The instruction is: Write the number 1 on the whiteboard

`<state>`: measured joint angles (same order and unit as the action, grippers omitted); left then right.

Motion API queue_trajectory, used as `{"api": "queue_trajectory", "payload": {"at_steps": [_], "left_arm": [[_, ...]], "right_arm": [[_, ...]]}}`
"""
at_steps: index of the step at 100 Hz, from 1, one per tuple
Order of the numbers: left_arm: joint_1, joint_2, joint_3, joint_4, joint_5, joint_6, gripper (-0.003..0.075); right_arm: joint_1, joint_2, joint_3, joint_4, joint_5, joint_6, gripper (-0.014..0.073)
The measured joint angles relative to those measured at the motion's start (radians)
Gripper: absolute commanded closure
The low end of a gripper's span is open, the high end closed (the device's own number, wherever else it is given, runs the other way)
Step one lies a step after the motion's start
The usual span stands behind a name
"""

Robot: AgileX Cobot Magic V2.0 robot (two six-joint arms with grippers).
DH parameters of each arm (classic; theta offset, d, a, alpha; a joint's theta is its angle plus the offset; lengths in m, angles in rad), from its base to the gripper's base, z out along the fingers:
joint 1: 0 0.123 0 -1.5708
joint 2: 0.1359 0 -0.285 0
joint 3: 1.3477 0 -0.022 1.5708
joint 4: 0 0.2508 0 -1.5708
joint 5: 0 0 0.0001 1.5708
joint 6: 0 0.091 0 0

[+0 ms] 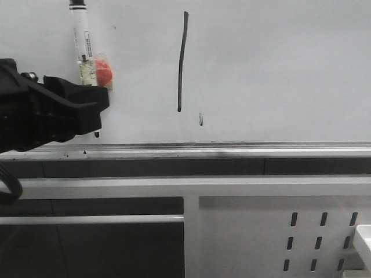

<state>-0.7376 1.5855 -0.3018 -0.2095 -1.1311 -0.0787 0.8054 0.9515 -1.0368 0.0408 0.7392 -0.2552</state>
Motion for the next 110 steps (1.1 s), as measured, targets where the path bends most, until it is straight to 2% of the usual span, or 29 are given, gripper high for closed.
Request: {"api": "queue_trajectory", "payload": {"at_steps": [32, 66, 77, 93, 110], "left_arm": [[0.002, 0.0, 0.007, 0.02, -0.004, -0.002, 0.0414], [0.001, -0.105, 0.12, 0.045, -0.004, -0.002, 0.042], [0.001, -0.161, 0.173, 0.066, -0.004, -0.002, 0.049], [0.001, -0.246, 0.242, 0.111, -0.006, -0.002, 0.0741], [0.001, -0.3, 0.304, 0.117, -0.002, -0.002, 0.074]], "right_arm": [[0.0, 0.0, 0.0, 0.0, 0.0, 0.0, 0.0663], [0.0, -0.031, 0.012, -0.011, 0.015, 0.0, 0.0663], [0.0, -0.1, 0.055, -0.015, -0.001, 0.006, 0.0663], [0.0, -0.284, 0.21, -0.028, -0.069, 0.013, 0.0662], [0.0, -0.567, 0.434, -0.041, -0.157, 0.013, 0.0662]]}}
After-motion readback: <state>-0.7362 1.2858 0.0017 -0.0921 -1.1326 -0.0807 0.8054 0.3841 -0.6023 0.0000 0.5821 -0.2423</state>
